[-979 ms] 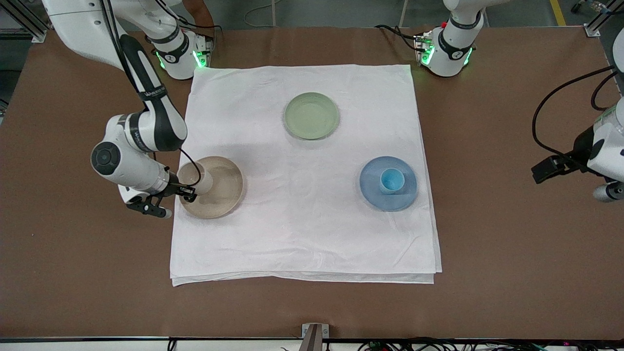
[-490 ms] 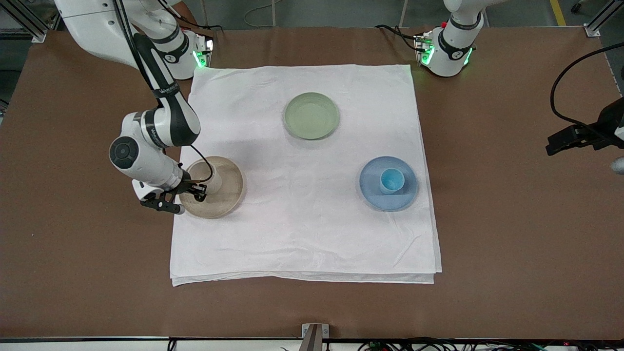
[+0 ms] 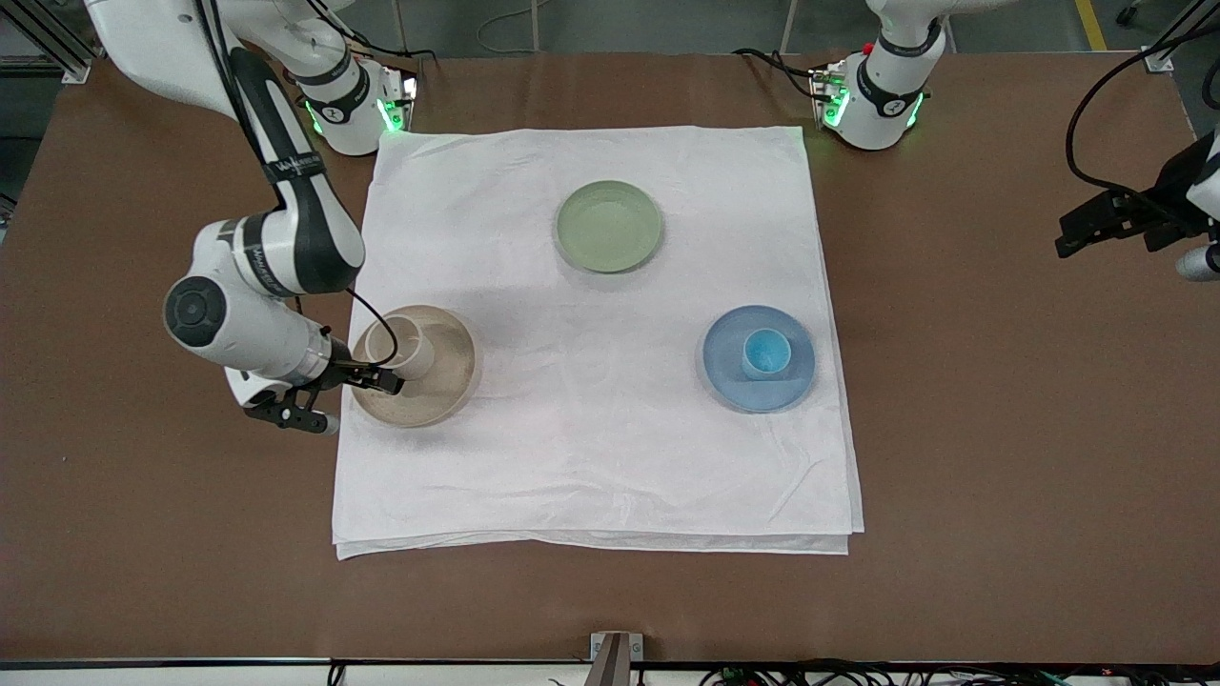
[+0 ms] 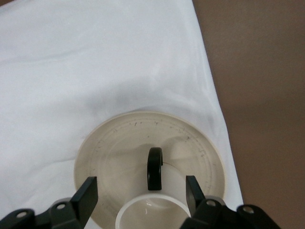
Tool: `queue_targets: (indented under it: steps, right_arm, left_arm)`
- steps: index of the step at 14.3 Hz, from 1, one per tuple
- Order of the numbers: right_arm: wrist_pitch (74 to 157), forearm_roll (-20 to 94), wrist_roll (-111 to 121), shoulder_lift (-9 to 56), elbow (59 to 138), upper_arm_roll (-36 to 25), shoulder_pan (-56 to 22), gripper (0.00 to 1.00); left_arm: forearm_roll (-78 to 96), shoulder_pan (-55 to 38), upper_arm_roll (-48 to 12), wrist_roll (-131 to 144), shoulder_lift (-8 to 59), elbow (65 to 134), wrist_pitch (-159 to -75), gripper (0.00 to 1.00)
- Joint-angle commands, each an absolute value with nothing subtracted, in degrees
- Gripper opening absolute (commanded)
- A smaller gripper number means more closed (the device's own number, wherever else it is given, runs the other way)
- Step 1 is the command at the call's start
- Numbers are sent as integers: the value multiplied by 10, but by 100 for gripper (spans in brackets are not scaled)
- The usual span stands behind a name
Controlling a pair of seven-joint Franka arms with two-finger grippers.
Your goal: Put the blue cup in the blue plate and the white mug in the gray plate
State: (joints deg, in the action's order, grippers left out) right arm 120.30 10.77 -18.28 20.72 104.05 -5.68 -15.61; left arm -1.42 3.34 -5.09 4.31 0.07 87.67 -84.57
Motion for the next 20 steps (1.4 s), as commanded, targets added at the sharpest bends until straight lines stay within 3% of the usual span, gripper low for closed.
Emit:
queue_targets:
  steps: [1, 9, 20]
  right_arm:
    - [1100, 83, -150, 200, 959, -53, -117, 100]
    - [900, 8, -18, 200, 800, -53, -22, 100]
    - [864, -8, -18, 199, 734, -50, -17, 100]
  left_arm:
    - [-11, 18, -41, 44, -46, 931, -864, 100]
    - [-7, 20, -49, 45, -41, 927, -867, 100]
    - [-6, 24, -49, 35, -39, 925, -877, 100]
